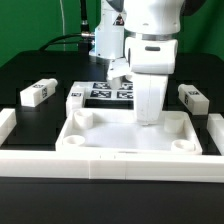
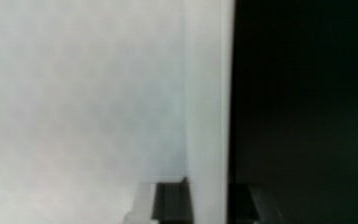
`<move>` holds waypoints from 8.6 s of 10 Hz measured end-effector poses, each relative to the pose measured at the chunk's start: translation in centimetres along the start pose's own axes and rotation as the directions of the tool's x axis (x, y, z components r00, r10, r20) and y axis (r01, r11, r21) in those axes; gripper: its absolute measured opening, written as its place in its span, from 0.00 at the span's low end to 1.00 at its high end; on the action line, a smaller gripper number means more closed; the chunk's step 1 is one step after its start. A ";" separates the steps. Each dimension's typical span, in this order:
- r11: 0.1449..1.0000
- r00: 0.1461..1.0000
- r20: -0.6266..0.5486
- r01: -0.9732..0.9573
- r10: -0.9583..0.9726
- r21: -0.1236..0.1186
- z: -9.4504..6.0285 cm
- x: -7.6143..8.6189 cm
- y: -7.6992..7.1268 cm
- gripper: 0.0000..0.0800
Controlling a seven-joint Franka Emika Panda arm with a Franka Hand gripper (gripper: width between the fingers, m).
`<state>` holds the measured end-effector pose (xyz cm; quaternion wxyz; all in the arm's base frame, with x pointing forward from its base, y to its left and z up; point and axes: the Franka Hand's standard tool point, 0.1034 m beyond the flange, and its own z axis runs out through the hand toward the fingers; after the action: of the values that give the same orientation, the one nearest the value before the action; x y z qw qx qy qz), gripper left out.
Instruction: Assemble desk
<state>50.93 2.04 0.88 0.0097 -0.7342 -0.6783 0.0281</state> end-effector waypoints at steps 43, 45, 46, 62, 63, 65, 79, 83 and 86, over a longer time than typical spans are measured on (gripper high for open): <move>0.179 0.181 0.034 -0.982 0.983 0.062 -3.2 10.8 -4.5 0.81; 0.191 0.196 0.172 -0.980 0.965 0.047 -3.2 11.0 -4.7 0.81; 0.198 0.202 0.244 -0.979 0.948 0.042 -3.1 11.0 -5.0 0.81; 0.240 0.143 0.854 -0.970 0.501 0.022 0.1 11.2 -7.6 0.81; 0.240 0.143 0.854 -0.970 0.500 0.022 0.1 11.2 -7.6 0.65; 0.240 0.144 0.854 -0.970 0.501 0.022 0.1 11.2 -7.6 0.47; 0.243 0.194 0.803 -0.968 0.564 0.064 -7.5 8.7 -4.1 0.36; 0.256 0.242 0.711 -0.962 0.660 0.090 -8.1 8.7 -1.2 0.36; 0.252 0.247 0.609 -0.964 0.754 0.080 -11.8 8.7 1.2 0.36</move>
Offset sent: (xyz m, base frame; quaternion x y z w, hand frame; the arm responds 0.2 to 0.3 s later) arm 0.0159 0.0310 -0.0003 0.0022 -0.0050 -0.0246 0.9997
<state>53.45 10.93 12.35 0.0008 -0.9318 -0.0920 0.3510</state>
